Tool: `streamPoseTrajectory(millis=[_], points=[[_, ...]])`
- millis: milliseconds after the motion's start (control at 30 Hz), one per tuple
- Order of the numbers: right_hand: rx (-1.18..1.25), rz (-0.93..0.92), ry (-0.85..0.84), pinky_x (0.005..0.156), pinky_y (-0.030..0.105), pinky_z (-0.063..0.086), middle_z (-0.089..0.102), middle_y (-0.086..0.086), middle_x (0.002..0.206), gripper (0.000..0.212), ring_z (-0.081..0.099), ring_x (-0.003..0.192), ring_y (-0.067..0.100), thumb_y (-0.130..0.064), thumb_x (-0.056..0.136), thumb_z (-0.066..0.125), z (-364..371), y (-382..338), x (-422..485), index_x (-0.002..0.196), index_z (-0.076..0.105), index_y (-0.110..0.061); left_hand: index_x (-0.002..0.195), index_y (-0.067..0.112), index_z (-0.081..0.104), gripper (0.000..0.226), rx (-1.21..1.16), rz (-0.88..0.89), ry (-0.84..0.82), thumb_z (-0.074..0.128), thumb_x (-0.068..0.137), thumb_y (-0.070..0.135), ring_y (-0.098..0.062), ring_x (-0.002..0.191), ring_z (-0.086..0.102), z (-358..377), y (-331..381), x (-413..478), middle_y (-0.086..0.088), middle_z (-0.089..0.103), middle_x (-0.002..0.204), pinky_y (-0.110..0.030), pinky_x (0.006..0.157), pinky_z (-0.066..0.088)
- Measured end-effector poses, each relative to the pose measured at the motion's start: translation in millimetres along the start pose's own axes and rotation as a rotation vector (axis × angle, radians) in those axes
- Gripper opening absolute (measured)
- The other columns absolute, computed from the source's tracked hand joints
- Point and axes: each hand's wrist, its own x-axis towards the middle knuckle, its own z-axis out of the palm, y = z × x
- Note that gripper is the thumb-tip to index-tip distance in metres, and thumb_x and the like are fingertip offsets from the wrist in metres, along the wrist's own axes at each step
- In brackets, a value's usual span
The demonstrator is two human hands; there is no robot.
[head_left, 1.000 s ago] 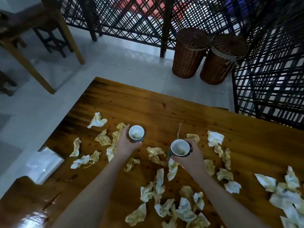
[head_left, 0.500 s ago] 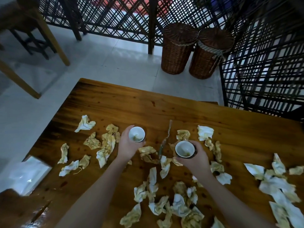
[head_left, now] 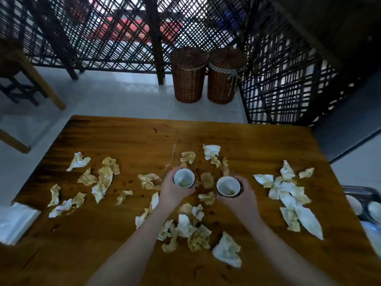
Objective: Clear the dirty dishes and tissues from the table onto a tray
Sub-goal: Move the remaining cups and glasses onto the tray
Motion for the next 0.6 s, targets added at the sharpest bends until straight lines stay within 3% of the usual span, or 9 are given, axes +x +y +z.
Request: streamPoseTrajectory(millis=[133, 200, 267, 333, 433, 600], points=[[0.031, 0.040, 0.050, 0.071, 0.019, 0.041, 0.053, -0.012, 0.102, 0.079, 0.053, 0.095, 0.010, -0.026, 0.055, 0.090, -49.9, 32.8, -30.8, 0.122, 0.048, -0.021, 0.124, 0.026, 0.050, 0.069, 0.037, 0.040, -0.071, 0.087, 0.067, 0.020, -0.015, 0.109, 0.051, 49.6, 22.3, -43.1, 0.006, 0.050, 0.122, -0.032, 0.089, 0.048], [0.027, 0.022, 0.082, 0.074, 0.022, 0.043, 0.054, -0.011, 0.103, 0.079, 0.053, 0.096, 0.011, -0.026, 0.054, 0.090, -76.5, 49.3, -45.1, 0.121, 0.049, -0.021, 0.125, 0.024, 0.053, 0.071, 0.038, 0.063, -0.060, 0.088, 0.064, 0.017, -0.012, 0.104, 0.052, 75.4, 33.4, -64.5, 0.006, 0.054, 0.117, -0.014, 0.077, 0.046], [0.029, 0.026, 0.127, 0.076, 0.022, 0.043, 0.055, -0.010, 0.106, 0.079, 0.053, 0.097, 0.010, -0.028, 0.053, 0.090, -104.5, 66.9, -61.7, 0.121, 0.049, -0.022, 0.117, 0.028, 0.056, 0.064, 0.062, 0.122, -0.061, 0.088, 0.063, 0.015, -0.007, 0.094, 0.055, 102.8, 46.5, -87.6, 0.009, 0.058, 0.107, -0.004, 0.065, 0.041], [0.040, 0.036, 0.175, 0.072, 0.016, 0.041, 0.054, -0.012, 0.105, 0.078, 0.052, 0.096, 0.008, -0.028, 0.052, 0.090, -133.7, 83.6, -79.1, 0.119, 0.050, -0.023, 0.114, 0.028, 0.055, 0.061, 0.087, 0.170, -0.097, 0.088, 0.063, 0.017, -0.006, 0.094, 0.054, 132.1, 56.9, -110.8, 0.010, 0.058, 0.106, -0.007, 0.070, 0.041], [0.028, 0.043, 0.233, 0.072, 0.014, 0.039, 0.053, -0.012, 0.103, 0.078, 0.049, 0.095, 0.006, -0.029, 0.052, 0.090, -174.3, 107.8, -100.9, 0.118, 0.049, -0.022, 0.125, 0.018, 0.055, 0.072, 0.114, 0.184, -0.119, 0.089, 0.062, 0.018, -0.011, 0.106, 0.051, 175.2, 67.6, -141.4, 0.005, 0.056, 0.117, -0.026, 0.086, 0.044], [0.042, 0.083, 0.308, 0.075, 0.022, 0.041, 0.055, -0.011, 0.104, 0.079, 0.052, 0.094, 0.009, -0.030, 0.053, 0.090, -242.7, 147.7, -135.2, 0.120, 0.048, -0.023, 0.121, 0.021, 0.056, 0.071, 0.103, 0.236, -0.202, 0.090, 0.059, 0.016, -0.009, 0.104, 0.053, 248.6, 84.7, -188.4, 0.008, 0.058, 0.115, -0.019, 0.081, 0.040]])
